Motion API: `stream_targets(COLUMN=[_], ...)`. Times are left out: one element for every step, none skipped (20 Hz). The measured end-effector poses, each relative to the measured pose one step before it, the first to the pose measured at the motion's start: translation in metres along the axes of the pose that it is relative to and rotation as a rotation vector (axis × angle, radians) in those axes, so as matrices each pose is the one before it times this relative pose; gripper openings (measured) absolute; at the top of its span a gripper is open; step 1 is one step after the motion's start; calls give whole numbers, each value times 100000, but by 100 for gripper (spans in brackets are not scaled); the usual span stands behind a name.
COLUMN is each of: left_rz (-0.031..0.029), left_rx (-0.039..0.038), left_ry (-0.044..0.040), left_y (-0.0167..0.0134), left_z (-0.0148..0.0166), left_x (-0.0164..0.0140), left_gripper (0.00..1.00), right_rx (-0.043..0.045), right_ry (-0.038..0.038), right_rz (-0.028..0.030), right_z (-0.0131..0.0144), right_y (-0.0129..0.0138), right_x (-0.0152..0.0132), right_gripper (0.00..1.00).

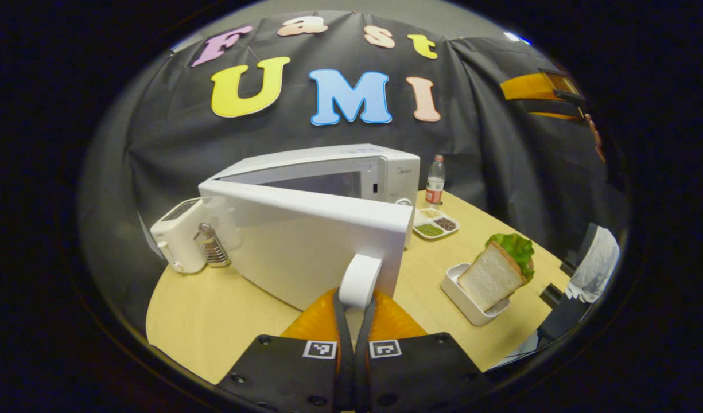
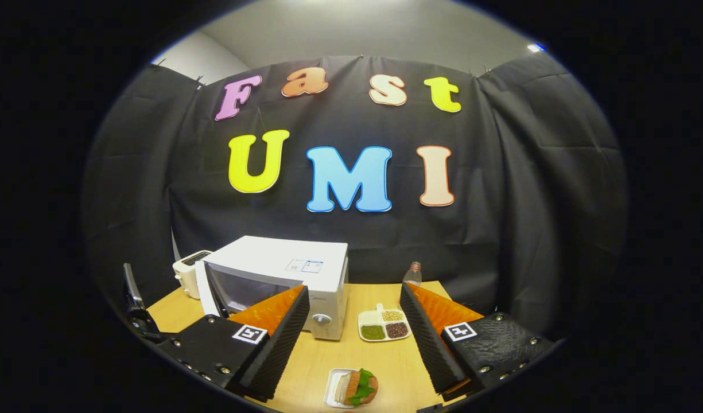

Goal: Open the microwave oven with the left hand, put the food in, and close the microwave oven.

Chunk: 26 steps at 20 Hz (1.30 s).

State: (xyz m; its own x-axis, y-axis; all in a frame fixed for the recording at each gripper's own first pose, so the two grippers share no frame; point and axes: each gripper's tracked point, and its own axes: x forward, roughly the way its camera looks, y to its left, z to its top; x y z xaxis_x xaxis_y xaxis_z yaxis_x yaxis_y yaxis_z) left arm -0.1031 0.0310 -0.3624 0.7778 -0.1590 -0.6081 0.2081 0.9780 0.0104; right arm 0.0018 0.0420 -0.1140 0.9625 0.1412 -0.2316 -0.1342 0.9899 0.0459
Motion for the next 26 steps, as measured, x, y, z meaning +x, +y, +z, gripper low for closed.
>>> stream_targets(left_rz=[-1165,-788,-289,307,585,852,636,471,257,93,192,319,118,147,563,714,700,416,366,464,589,530,675,991,222,149], left_rx=[289,-133,34,265,-26,36,46,118,22,161,317,377,144,55,139,284,-78,-369,-339,16,64,-547,-499,-437,-1676,-1202], left_ry=[84,469,91,316,543,220,442,158,415,250,287,220,355,471,199,16,-171,-268,-313,-267,-349,-182,-317,-154,-329,-64], left_y=[715,931,978,1059,1110,1155,1287,1229,1270,1241,1272,1229,1257,1141,1147,1073,971,792,759,631,586,593,599,654,369,317], left_z=[-590,-532,-638,-576,-732,-441,-536,-379,-610,-366,-416,-373,-307,-312,-333,-182,-216,-105,-191,-63,-164,24,-122,-67,-125,33], left_x=[-899,-993,-1014,-1038,-1026,-953,-901,-738,-727,-575,-597,-523,-510,-427,-385,-233,-204,-279,-145,-99,26,91,-201,-64,-186,-72], left_gripper=[7,7,8,7,7,7,7,7,7,7,8,7,8,8,7,7,7,7,7,7,7,7,7,7,7,8], right_rx=[262,78,-42,-127,-96,-25,-8,198,333,315,178,-43,-188,-277,-31,139,197,427,773,947,673,159,-570,-1111,-1057,-89], right_ry=[283,239,98,-21,-200,-160,253,379,471,570,612,664,635,814,1018,1131,1463,1669,1916,1856,1414,1368,887,1913,2360,2563], right_rz=[478,297,333,260,237,229,166,246,301,331,334,275,135,136,107,299,132,173,326,291,286,221,399,-130,-271,-384], right_z=[-120,-169,-177,-148,-26,-113,-153,-265,-128,-253,-204,-279,-114,-317,-285,-432,-422,-505,-519,-544,-327,-242,-411,-646,-933,-1017], right_y=[622,591,608,582,580,541,518,482,458,423,358,309,230,181,134,201,132,68,93,74,-26,-81,-172,-386,-637,-866], right_x=[-107,-69,4,-161,-100,-94,-29,-16,-39,95,64,67,56,110,186,86,193,239,185,193,133,151,382,390,497,232], right_gripper=[96,96,96,96,96,96,96,96,96,96,96,96,96,96,96,96,96,96,96,96,96,96,96,96,96,96])
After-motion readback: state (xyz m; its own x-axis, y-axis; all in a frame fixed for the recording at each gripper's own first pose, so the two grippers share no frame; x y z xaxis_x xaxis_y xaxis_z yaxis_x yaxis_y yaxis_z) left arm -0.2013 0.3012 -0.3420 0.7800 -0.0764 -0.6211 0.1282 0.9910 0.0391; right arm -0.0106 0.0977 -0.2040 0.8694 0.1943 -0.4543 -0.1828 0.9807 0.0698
